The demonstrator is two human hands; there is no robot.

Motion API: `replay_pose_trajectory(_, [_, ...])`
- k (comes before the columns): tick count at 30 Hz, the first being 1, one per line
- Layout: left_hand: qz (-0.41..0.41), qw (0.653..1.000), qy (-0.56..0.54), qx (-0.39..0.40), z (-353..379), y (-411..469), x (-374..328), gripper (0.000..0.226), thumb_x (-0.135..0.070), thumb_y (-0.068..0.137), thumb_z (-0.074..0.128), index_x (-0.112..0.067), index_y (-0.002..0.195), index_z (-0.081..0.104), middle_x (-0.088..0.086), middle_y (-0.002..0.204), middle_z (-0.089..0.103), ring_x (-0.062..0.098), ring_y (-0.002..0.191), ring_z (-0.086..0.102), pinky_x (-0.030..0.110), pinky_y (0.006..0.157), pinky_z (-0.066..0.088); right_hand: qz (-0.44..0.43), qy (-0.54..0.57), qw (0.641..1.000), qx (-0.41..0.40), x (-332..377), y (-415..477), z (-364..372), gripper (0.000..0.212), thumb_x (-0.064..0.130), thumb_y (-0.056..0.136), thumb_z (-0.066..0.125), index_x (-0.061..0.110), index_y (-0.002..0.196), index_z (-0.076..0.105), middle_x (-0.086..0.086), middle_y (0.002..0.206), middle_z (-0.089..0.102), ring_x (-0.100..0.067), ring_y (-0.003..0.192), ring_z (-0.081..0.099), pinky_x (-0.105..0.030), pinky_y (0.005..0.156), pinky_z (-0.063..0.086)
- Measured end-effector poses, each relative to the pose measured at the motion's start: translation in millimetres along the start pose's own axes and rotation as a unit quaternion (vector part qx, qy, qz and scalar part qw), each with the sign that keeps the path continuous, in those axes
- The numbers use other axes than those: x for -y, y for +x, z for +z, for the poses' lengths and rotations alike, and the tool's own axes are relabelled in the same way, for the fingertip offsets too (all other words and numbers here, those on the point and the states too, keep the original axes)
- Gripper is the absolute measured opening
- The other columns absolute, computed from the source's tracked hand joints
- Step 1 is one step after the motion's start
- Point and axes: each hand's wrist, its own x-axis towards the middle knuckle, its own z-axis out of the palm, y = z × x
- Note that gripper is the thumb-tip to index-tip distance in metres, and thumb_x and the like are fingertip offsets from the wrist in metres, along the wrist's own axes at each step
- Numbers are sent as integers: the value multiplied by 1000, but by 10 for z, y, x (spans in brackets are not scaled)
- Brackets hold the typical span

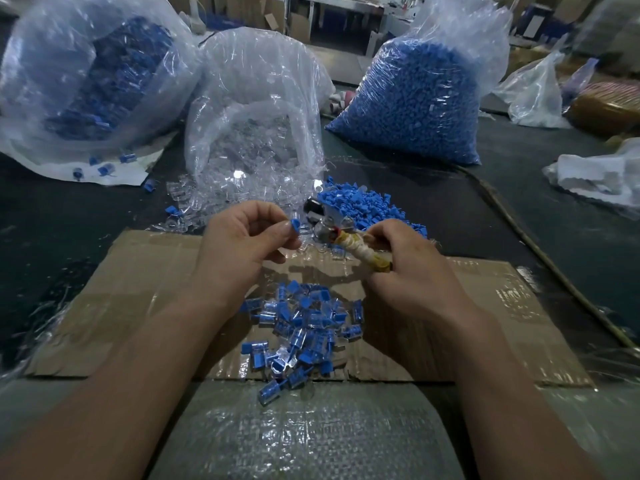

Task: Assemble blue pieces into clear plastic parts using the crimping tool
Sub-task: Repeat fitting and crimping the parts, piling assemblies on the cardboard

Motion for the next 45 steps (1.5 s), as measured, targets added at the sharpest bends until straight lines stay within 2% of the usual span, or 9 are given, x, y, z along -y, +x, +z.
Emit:
replay_pose_trajectory(7, [9,1000,13,0,17,-11,-16,17,4,84,56,-11,77,60,1,68,66,5,62,65,15,54,51,-10,1,1000,24,22,8,22,31,19,77,64,30,99,44,12,90,47,-6,82,45,-28,68,41])
replay_pose_trajectory(13, [26,999,43,10,22,-29,-30,18,4,83,57,-12,77,59,7,71,65,2,59,63,13,54,50,-21,-21,999,40,30,-11,0,31,20,77,64,32,93,41,19,82,41,0,75,39,-18,60,30])
replay_pose_trajectory(19, [61,994,86,-8,53,-59,-33,23,5,83,57,-16,75,58,1,68,63,0,57,61,11,54,49,-20,-17,999,29,69,-29,-26,28,19,74,64,33,91,48,9,87,52,-10,80,47,-30,69,42])
replay_pose_trajectory(24, [67,993,100,-14,47,-66,-34,24,6,83,57,-17,74,57,1,68,62,-1,56,60,10,54,49,-14,-13,999,28,85,-23,-20,26,18,73,65,34,86,49,15,77,50,-7,76,47,-30,66,42])
replay_pose_trajectory(32, [72,991,110,-23,37,-70,-36,26,5,84,58,-19,73,56,1,67,61,-2,56,59,9,55,48,-18,-24,999,21,81,-3,17,24,18,75,66,33,87,50,16,76,49,-4,74,45,-28,65,42])
replay_pose_trajectory(37, [68,991,113,-34,35,-64,-29,26,4,84,58,-19,74,56,-2,67,61,-3,56,60,9,55,48,-32,-32,999,-1,40,20,74,26,21,77,66,27,101,58,13,83,49,-5,77,43,-21,62,33])
replay_pose_trajectory(39, [61,990,112,-52,22,-51,-20,24,2,85,57,-19,74,57,-2,69,62,-3,58,61,10,55,49,-31,-34,999,-1,16,30,83,32,22,78,66,25,109,59,12,87,50,-6,80,43,-24,64,34])
replay_pose_trajectory(42, [40,994,68,-74,-25,-29,-38,17,-1,85,58,-16,77,60,0,68,66,1,59,63,12,54,49,-26,-40,999,5,-26,23,61,34,27,80,66,27,113,60,12,90,53,-8,83,48,-28,69,39])
replay_pose_trajectory(45, [-4,1000,-1,-13,-77,-42,-88,9,-4,80,61,-12,77,63,2,65,69,10,56,64,15,46,47,-6,-35,999,11,-49,6,29,38,24,75,70,31,111,63,12,95,62,-9,87,54,-32,74,47])
